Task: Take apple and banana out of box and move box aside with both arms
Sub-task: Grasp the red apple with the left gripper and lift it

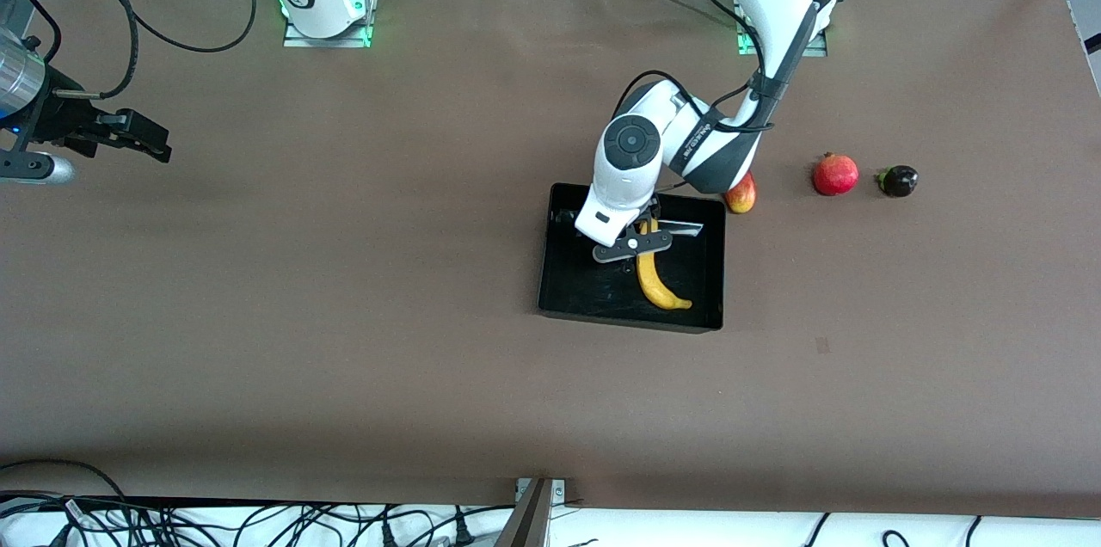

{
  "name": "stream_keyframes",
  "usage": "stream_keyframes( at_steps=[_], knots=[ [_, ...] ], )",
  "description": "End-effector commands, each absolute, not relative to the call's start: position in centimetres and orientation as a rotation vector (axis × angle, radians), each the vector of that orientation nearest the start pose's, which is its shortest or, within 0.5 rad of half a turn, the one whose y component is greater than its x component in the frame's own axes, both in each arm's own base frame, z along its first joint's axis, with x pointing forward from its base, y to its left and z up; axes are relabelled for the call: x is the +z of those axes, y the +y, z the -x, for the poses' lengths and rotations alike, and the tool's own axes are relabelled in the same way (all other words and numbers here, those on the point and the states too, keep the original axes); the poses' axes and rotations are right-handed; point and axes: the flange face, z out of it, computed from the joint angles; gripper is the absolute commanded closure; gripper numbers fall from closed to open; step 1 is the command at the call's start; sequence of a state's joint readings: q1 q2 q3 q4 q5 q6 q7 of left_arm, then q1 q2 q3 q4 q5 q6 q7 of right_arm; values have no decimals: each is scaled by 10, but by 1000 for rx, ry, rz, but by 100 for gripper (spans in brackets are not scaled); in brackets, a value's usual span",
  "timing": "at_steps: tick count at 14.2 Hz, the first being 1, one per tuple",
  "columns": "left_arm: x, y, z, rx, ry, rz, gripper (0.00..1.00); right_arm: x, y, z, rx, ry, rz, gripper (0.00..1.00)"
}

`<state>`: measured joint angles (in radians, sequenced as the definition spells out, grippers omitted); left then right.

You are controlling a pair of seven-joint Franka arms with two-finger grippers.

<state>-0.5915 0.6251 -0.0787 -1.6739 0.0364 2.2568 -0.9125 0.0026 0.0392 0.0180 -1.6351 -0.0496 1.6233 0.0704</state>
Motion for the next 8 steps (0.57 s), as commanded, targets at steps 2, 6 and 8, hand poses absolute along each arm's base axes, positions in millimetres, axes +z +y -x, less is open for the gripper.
stream_keyframes(
  at_steps=[2, 6, 8],
  knots=[
    [216, -423, -516, 75, -342, 3117, 0, 581, 4, -569, 83, 64, 3188, 0],
    [197, -426, -507, 87, -331, 3116, 0, 581, 4, -569, 83, 64, 3188, 0],
    [192, -425, -506, 94, -330, 3112, 1, 581, 4, -569, 83, 64, 3188, 0]
  ],
)
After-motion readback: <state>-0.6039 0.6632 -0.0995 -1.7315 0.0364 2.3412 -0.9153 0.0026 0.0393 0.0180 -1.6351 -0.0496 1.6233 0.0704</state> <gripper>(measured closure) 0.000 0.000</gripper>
